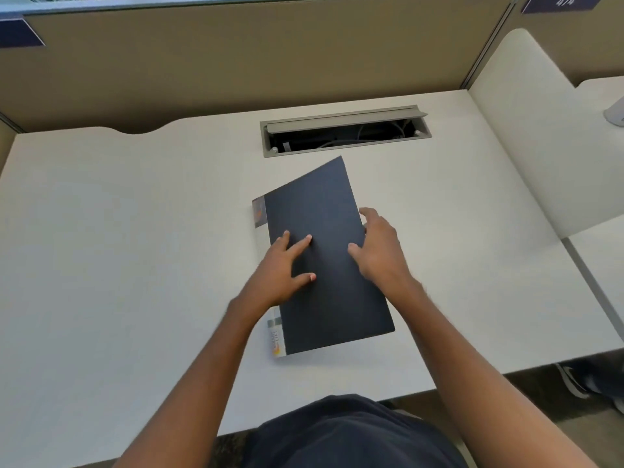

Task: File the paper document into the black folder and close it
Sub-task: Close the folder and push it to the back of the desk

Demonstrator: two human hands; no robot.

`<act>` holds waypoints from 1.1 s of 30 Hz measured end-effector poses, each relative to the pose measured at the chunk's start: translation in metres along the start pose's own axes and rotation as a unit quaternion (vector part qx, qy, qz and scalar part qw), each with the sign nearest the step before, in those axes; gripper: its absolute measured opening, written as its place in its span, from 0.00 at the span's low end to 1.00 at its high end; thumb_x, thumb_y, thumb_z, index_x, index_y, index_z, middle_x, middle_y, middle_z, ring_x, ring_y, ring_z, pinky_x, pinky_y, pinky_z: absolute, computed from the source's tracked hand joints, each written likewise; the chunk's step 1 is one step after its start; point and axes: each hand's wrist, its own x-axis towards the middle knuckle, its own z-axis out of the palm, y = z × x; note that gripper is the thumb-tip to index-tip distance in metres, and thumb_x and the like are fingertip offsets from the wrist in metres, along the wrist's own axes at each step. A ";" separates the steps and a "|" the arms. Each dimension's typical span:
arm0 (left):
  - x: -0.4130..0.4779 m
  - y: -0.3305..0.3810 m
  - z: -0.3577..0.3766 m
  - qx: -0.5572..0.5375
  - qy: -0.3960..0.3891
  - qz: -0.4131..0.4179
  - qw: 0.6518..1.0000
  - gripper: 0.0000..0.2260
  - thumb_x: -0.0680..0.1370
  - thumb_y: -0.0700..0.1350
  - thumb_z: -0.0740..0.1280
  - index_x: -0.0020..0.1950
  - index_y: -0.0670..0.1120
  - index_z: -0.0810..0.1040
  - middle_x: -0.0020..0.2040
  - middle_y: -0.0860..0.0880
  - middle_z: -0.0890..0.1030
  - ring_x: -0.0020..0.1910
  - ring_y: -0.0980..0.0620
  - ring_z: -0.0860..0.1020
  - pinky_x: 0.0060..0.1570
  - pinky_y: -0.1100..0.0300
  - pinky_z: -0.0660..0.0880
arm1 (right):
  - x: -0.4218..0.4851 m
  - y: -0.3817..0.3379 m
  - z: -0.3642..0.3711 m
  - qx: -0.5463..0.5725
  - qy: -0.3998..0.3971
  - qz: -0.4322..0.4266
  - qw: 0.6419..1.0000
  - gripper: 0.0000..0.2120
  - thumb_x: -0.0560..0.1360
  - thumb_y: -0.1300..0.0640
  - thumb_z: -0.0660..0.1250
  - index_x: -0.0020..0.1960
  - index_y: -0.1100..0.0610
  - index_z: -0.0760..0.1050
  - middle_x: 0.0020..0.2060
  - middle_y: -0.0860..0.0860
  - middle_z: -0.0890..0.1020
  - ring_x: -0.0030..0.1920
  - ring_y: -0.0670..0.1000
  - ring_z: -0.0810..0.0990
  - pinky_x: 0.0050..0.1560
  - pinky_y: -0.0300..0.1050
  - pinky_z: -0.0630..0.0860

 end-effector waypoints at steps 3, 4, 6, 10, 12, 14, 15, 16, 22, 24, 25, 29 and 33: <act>0.011 0.003 0.027 0.032 0.011 -0.018 0.999 0.38 0.80 0.54 0.70 0.84 0.57 0.52 0.85 0.45 0.47 0.84 0.45 0.47 0.81 0.49 0.52 | 0.010 0.028 0.010 -0.027 -0.017 0.020 0.999 0.28 0.74 0.59 0.72 0.72 0.54 0.67 0.61 0.55 0.73 0.58 0.57 0.78 0.60 0.50 0.76; 0.013 0.005 0.034 0.040 0.015 -0.021 0.999 0.38 0.80 0.53 0.70 0.84 0.57 0.52 0.85 0.45 0.46 0.84 0.45 0.47 0.82 0.49 0.52 | 0.012 0.035 0.015 -0.031 -0.022 0.024 0.999 0.29 0.74 0.58 0.72 0.72 0.54 0.67 0.62 0.55 0.72 0.59 0.58 0.77 0.61 0.50 0.75; 0.019 0.008 0.048 0.063 0.022 -0.029 0.997 0.38 0.80 0.53 0.69 0.84 0.55 0.52 0.85 0.44 0.45 0.84 0.45 0.45 0.82 0.47 0.53 | 0.015 0.049 0.024 -0.037 -0.033 0.030 0.998 0.30 0.73 0.58 0.73 0.72 0.55 0.66 0.62 0.55 0.70 0.60 0.58 0.76 0.62 0.51 0.75; 0.025 0.013 0.067 0.111 0.031 -0.052 0.992 0.36 0.81 0.53 0.66 0.85 0.53 0.51 0.85 0.42 0.43 0.84 0.44 0.43 0.82 0.45 0.49 | 0.016 0.072 0.041 -0.077 -0.060 0.040 0.994 0.30 0.74 0.56 0.74 0.71 0.57 0.66 0.64 0.57 0.70 0.66 0.58 0.71 0.65 0.52 0.73; 0.027 0.015 0.075 0.135 0.031 -0.063 0.988 0.35 0.82 0.52 0.65 0.85 0.52 0.50 0.84 0.40 0.43 0.84 0.43 0.42 0.82 0.45 0.46 | 0.016 0.080 0.048 -0.095 -0.068 0.044 0.992 0.30 0.74 0.55 0.73 0.71 0.58 0.66 0.66 0.58 0.70 0.67 0.59 0.70 0.67 0.52 0.73; 0.028 0.016 0.081 0.156 0.035 -0.071 0.985 0.34 0.83 0.53 0.64 0.85 0.52 0.50 0.84 0.40 0.42 0.84 0.43 0.41 0.82 0.44 0.46 | 0.014 0.084 0.054 -0.104 -0.077 0.042 0.991 0.30 0.75 0.55 0.73 0.72 0.59 0.65 0.67 0.58 0.69 0.68 0.59 0.69 0.68 0.52 0.72; 0.029 0.016 0.083 0.163 0.039 -0.073 0.983 0.34 0.83 0.53 0.63 0.85 0.52 0.50 0.84 0.40 0.42 0.84 0.43 0.41 0.82 0.44 0.46 | 0.013 0.086 0.057 -0.110 -0.078 0.036 0.990 0.30 0.75 0.55 0.72 0.72 0.59 0.65 0.68 0.58 0.69 0.69 0.59 0.68 0.68 0.52 0.72; 0.029 0.015 0.085 0.167 0.044 -0.075 0.982 0.34 0.83 0.53 0.63 0.85 0.52 0.50 0.84 0.40 0.43 0.84 0.43 0.42 0.82 0.44 0.46 | 0.012 0.087 0.059 -0.119 -0.078 0.028 0.989 0.30 0.75 0.54 0.72 0.72 0.59 0.65 0.68 0.58 0.68 0.69 0.59 0.68 0.68 0.52 0.72; 0.030 0.013 0.089 0.171 0.063 -0.075 0.980 0.33 0.83 0.55 0.62 0.85 0.53 0.51 0.85 0.42 0.44 0.84 0.44 0.43 0.82 0.46 0.46 | 0.003 0.093 0.073 -0.194 -0.076 -0.052 0.977 0.35 0.76 0.46 0.72 0.78 0.53 0.62 0.74 0.56 0.63 0.74 0.57 0.64 0.72 0.51 0.69; 0.029 0.012 0.087 0.164 0.073 -0.071 0.981 0.32 0.83 0.54 0.62 0.84 0.53 0.52 0.85 0.42 0.45 0.84 0.44 0.44 0.82 0.47 0.47 | 0.001 0.094 0.077 -0.206 -0.091 -0.060 0.973 0.36 0.76 0.46 0.71 0.79 0.52 0.61 0.76 0.56 0.61 0.75 0.57 0.62 0.72 0.51 0.69; 0.028 0.012 0.085 0.158 0.083 -0.073 0.981 0.32 0.83 0.54 0.62 0.84 0.52 0.53 0.85 0.42 0.46 0.84 0.44 0.46 0.82 0.47 0.47 | 0.000 0.094 0.079 -0.210 -0.091 -0.061 0.971 0.36 0.76 0.46 0.71 0.79 0.51 0.61 0.76 0.56 0.61 0.75 0.57 0.62 0.71 0.51 0.69; 0.018 0.005 0.075 0.114 0.162 -0.134 0.971 0.32 0.82 0.52 0.63 0.84 0.50 0.56 0.84 0.39 0.50 0.84 0.42 0.50 0.81 0.45 0.53 | 0.000 0.095 0.082 -0.231 -0.079 -0.065 0.968 0.36 0.76 0.44 0.71 0.79 0.50 0.61 0.75 0.55 0.62 0.74 0.57 0.64 0.69 0.51 0.71; 0.008 -0.006 0.062 0.048 0.201 -0.218 0.954 0.32 0.82 0.51 0.63 0.83 0.48 0.55 0.82 0.37 0.56 0.81 0.38 0.57 0.78 0.45 0.61 | 0.000 0.096 0.084 -0.239 -0.076 -0.061 0.966 0.36 0.76 0.44 0.71 0.79 0.49 0.61 0.76 0.55 0.62 0.74 0.56 0.63 0.69 0.50 0.72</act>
